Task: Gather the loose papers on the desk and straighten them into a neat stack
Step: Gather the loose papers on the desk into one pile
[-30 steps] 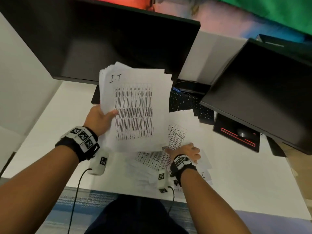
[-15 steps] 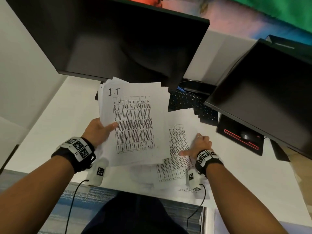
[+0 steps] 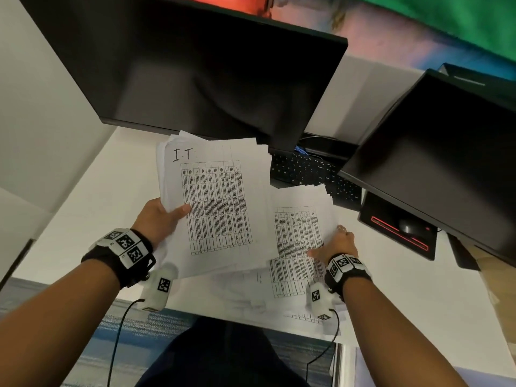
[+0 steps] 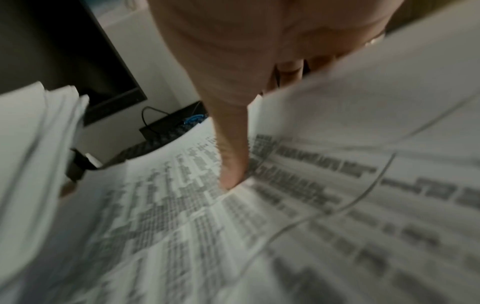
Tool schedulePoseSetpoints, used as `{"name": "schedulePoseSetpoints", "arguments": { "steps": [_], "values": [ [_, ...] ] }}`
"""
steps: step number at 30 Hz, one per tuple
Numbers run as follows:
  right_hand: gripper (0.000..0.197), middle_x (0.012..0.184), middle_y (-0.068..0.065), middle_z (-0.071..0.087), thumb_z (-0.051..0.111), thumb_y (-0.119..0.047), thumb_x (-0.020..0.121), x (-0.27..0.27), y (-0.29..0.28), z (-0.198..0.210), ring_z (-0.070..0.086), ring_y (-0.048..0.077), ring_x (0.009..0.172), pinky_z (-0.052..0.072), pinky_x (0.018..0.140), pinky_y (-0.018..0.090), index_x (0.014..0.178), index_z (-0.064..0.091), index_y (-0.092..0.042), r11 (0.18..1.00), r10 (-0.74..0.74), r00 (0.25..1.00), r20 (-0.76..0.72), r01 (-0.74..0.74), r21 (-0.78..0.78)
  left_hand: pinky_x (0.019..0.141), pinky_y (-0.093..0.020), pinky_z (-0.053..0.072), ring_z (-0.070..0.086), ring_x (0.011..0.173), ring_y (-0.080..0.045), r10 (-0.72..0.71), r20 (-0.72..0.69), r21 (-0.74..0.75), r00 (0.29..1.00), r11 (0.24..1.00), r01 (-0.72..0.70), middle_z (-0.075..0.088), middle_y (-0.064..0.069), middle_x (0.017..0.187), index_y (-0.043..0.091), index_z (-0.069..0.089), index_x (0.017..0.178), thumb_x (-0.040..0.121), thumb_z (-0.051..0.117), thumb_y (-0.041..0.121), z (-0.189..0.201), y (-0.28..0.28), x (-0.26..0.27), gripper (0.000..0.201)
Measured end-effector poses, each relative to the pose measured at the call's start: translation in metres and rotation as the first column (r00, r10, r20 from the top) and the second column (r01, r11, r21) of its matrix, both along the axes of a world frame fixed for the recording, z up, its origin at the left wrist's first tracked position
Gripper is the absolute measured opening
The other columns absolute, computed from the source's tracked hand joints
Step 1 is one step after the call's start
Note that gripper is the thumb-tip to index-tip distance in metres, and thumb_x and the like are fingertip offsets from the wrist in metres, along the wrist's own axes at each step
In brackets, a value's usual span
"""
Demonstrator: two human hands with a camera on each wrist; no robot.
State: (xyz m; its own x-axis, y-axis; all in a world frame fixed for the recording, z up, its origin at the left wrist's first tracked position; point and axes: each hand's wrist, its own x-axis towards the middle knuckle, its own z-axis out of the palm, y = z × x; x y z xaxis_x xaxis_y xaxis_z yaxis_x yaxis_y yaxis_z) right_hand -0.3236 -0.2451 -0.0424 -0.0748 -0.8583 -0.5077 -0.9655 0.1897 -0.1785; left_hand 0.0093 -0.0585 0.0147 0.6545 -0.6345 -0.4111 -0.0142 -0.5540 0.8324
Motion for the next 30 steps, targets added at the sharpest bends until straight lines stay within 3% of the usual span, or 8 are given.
{"name": "schedulePoseSetpoints", "arguments": {
  "steps": [4, 9, 15, 17, 20, 22, 26, 30],
  "values": [
    [0.081, 0.124, 0.017, 0.062, 0.087, -0.022, 0.071, 0.001, 0.017, 0.001, 0.063, 0.036, 0.112, 0.054, 0.094, 0.043, 0.138, 0.043, -0.008, 0.987, -0.143, 0.978, 0.149, 0.153, -0.056, 0.056, -0.024, 0.046, 0.06, 0.062, -0.015, -0.025, -0.016, 0.012, 1.0, 1.0, 0.025, 0.068, 0.001, 0.072, 0.015, 0.069, 0.092, 0.089, 0.069, 0.034, -0.002, -0.002, -0.001, 0.019],
    [0.03, 0.111, 0.018, 0.07, 0.069, -0.023, 0.089, -0.003, 0.02, 0.025, 0.067, 0.036, 0.099, 0.057, 0.088, 0.042, 0.11, 0.064, -0.003, 0.979, -0.121, 0.953, 0.279, 0.16, -0.124, 0.087, -0.045, 0.055, 0.068, 0.085, -0.028, -0.012, -0.077, 0.075, 0.997, 0.997, 0.017, 0.074, -0.007, 0.09, 0.012, 0.072, 0.103, 0.083, 0.074, 0.038, -0.017, -0.004, 0.006, 0.033],
    [0.021, 0.111, 0.018, 0.067, 0.059, -0.02, 0.095, -0.003, 0.014, 0.054, 0.064, 0.038, 0.103, 0.053, 0.091, 0.043, 0.112, 0.06, -0.008, 0.969, -0.006, 0.964, 0.267, 0.072, -0.237, 0.077, -0.034, 0.049, 0.061, 0.077, -0.023, -0.121, -0.082, 0.181, 0.989, 0.974, 0.135, 0.067, -0.002, 0.08, 0.012, 0.065, 0.098, 0.087, 0.07, 0.035, -0.028, -0.011, -0.002, 0.026],
    [0.029, 0.115, 0.018, 0.067, 0.066, -0.017, 0.091, -0.007, 0.01, 0.051, 0.064, 0.037, 0.106, 0.053, 0.093, 0.041, 0.118, 0.06, -0.007, 0.978, -0.065, 0.958, 0.278, 0.116, -0.171, 0.071, -0.031, 0.047, 0.062, 0.075, -0.02, -0.178, -0.042, 0.214, 0.983, 0.96, 0.183, 0.068, -0.002, 0.082, 0.012, 0.066, 0.1, 0.088, 0.069, 0.036, -0.029, -0.013, -0.004, 0.027],
    [0.047, 0.124, 0.014, 0.065, 0.074, -0.012, 0.085, -0.013, 0.013, 0.045, 0.063, 0.035, 0.112, 0.052, 0.098, 0.04, 0.127, 0.056, -0.005, 0.977, -0.205, 0.924, 0.322, 0.21, 0.02, 0.075, -0.031, 0.045, 0.06, 0.073, -0.018, -0.244, 0.01, 0.247, 0.97, 0.941, 0.234, 0.068, -0.005, 0.088, 0.009, 0.067, 0.11, 0.089, 0.068, 0.036, -0.03, -0.015, -0.003, 0.034],
    [0.036, 0.123, 0.013, 0.066, 0.069, -0.01, 0.087, -0.017, 0.017, 0.045, 0.064, 0.034, 0.106, 0.053, 0.096, 0.042, 0.121, 0.058, -0.008, 0.974, -0.222, 0.91, 0.35, 0.225, 0.032, 0.08, -0.034, 0.046, 0.061, 0.082, -0.024, -0.242, 0.024, 0.262, 0.97, 0.938, 0.227, 0.066, -0.007, 0.094, 0.007, 0.066, 0.116, 0.09, 0.067, 0.034, -0.03, -0.016, -0.001, 0.037],
    [0.022, 0.11, 0.014, 0.066, 0.058, -0.015, 0.096, -0.009, 0.019, 0.091, 0.063, 0.034, 0.102, 0.051, 0.089, 0.037, 0.116, 0.058, -0.007, 0.96, 0.02, 0.966, 0.257, 0.054, -0.275, 0.079, -0.033, 0.046, 0.061, 0.087, -0.029, -0.272, 0.084, 0.334, 0.959, 0.914, 0.23, 0.066, -0.014, 0.096, 0.002, 0.065, 0.114, 0.089, 0.067, 0.035, -0.029, -0.015, 0.007, 0.041],
    [0.024, 0.098, 0.014, 0.066, 0.056, -0.017, 0.098, 0.014, 0.023, 0.17, 0.061, 0.035, 0.093, 0.05, 0.082, 0.039, 0.121, 0.058, -0.01, 0.813, 0.281, 0.951, 0.128, -0.165, -0.558, 0.071, -0.031, 0.046, 0.061, 0.078, -0.027, -0.289, 0.077, 0.365, 0.954, 0.899, 0.243, 0.066, -0.012, 0.088, 0.004, 0.065, 0.104, 0.09, 0.066, 0.034, -0.029, -0.015, 0.006, 0.033]
  ]
}}
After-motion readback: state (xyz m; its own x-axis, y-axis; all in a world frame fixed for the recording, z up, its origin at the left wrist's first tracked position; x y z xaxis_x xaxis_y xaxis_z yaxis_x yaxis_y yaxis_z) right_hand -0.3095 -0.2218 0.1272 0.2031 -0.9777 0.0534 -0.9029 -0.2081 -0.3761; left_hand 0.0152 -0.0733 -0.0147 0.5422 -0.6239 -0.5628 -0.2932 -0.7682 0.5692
